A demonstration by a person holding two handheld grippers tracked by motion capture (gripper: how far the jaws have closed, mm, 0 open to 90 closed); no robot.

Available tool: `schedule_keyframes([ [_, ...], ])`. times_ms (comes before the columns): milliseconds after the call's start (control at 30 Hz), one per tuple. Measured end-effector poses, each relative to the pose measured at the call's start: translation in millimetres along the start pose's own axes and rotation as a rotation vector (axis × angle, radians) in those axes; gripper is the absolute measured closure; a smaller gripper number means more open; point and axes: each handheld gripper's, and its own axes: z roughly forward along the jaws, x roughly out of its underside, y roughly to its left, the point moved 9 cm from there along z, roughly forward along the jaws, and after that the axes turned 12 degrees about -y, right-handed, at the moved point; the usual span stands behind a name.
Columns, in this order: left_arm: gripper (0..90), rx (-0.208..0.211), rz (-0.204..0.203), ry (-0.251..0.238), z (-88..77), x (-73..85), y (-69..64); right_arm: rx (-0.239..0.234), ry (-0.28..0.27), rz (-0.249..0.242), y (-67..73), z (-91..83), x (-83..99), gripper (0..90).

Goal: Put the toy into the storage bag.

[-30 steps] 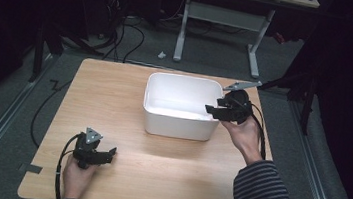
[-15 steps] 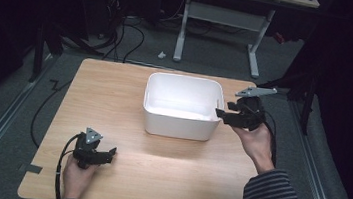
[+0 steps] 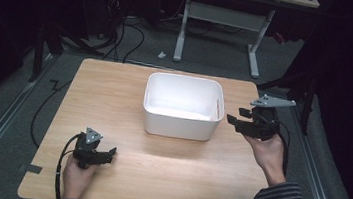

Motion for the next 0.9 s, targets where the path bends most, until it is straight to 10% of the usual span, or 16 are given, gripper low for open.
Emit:
schedule_keyframes([
  [900,16.0,0.0,-0.001,-0.001,0.2,-0.1,0.0,0.032,-0.069,0.039,-4.9,-47.5,33.3,47.2],
])
